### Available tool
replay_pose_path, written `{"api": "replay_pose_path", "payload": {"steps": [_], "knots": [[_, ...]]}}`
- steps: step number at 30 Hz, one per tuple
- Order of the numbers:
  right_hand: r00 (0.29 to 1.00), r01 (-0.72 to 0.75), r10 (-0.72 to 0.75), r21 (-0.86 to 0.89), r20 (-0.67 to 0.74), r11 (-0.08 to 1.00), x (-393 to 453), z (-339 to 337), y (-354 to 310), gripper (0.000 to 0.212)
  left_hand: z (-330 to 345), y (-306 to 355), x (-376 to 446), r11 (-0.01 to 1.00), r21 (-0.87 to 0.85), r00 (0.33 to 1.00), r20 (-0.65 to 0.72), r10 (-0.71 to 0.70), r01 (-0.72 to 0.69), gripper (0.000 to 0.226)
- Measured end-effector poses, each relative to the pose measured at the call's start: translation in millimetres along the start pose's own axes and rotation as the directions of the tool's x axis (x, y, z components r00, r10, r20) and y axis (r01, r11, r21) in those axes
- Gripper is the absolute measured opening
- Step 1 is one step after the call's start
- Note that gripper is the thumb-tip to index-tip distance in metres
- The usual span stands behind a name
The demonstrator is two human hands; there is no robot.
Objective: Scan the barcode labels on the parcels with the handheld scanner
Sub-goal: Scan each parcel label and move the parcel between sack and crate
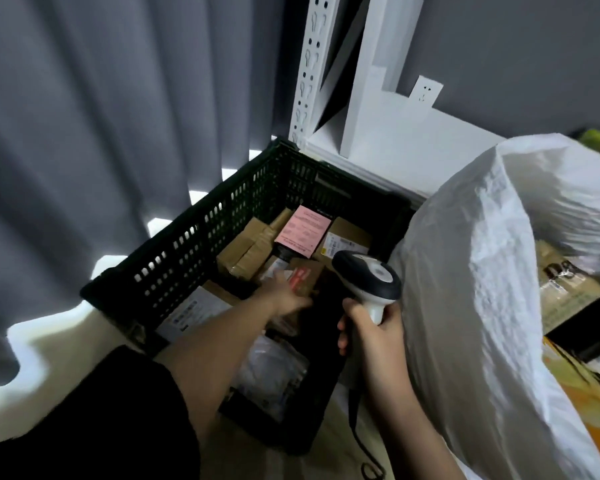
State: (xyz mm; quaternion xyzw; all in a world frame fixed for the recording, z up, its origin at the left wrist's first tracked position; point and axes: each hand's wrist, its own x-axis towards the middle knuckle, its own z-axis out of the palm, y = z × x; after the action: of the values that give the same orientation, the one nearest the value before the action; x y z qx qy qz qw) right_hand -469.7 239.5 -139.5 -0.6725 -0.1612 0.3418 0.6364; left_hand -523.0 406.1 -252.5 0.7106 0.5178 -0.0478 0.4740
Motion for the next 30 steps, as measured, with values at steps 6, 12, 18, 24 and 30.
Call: {"api": "replay_pose_path", "payload": {"steps": [6,12,18,24,30], "knots": [[0.999,-0.004,0.001,0.083,0.035,0.997,-25,4,-36,0.011,-102,34,-94,0.816,-0.566,0.985,0.171,-0.027,0.121,0.047],[0.992,0.097,-0.116,0.277,0.054,0.956,-44,4,-86,0.024,-123,58,-191,0.415,-0.906,0.977,0.160,0.144,0.087,0.044],[0.975,0.138,-0.192,0.366,0.116,0.920,-62,-6,-104,0.040,-93,70,-233,0.210,-0.973,0.952,0.156,0.264,0.101,0.053],[0.974,0.115,-0.180,0.382,0.140,0.917,-55,-12,-103,0.050,-82,81,-224,0.219,-0.969,0.929,0.184,0.321,0.116,0.060],[0.969,0.123,-0.181,0.311,0.167,0.942,-49,-15,-99,0.053,-82,81,-220,0.438,-0.894,0.975,0.005,0.220,-0.094,0.044]]}}
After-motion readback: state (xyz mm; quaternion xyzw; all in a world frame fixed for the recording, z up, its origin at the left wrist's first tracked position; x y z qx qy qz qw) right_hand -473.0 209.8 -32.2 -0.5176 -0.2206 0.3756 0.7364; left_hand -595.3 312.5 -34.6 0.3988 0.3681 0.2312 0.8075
